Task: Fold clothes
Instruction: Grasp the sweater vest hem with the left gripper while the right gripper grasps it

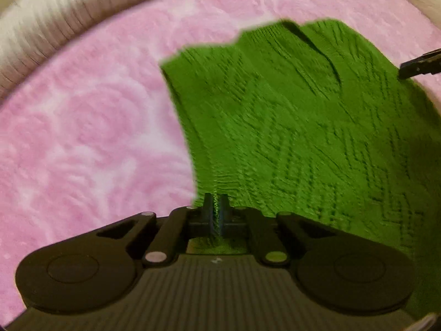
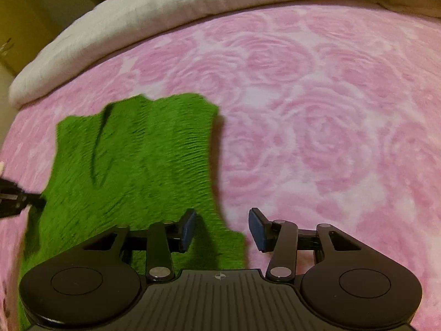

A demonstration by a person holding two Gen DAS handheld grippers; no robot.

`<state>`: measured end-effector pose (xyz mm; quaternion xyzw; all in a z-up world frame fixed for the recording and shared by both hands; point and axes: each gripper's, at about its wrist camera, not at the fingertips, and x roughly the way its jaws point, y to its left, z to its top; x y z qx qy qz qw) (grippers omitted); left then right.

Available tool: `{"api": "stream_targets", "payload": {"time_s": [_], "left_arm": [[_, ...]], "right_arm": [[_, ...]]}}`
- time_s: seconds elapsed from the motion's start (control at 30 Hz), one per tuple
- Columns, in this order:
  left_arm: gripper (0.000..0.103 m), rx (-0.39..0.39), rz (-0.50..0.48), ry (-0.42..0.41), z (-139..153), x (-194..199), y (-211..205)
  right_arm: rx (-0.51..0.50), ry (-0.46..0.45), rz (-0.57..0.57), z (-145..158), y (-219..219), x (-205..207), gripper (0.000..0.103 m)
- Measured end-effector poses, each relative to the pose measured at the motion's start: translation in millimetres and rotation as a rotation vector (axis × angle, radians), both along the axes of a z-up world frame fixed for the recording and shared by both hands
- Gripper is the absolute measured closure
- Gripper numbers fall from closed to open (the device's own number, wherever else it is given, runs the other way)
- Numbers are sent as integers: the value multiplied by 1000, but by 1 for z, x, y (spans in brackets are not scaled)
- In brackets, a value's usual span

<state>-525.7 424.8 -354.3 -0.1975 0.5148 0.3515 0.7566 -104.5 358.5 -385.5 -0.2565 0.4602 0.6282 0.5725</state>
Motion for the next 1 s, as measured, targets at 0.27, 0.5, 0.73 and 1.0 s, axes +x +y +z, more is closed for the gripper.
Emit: {"api": "stream_targets", "payload": {"time_s": [0.27,0.5,0.73,1.0], "left_arm": [[98,-8,126,-7,-27,-21,0],[82,-6,353,-205,-3,-35,38],[60,-105,392,-428,-19,-18,107],[95,-156,382,-579,-32,-13,120]], "right_arm": [[29,5,21,0,11,-11,57],[-5,67,-69,-9,23,13,56],[38,292,-164,-19,66,48,54],[113,366,-124,-37,113,40,97]]}}
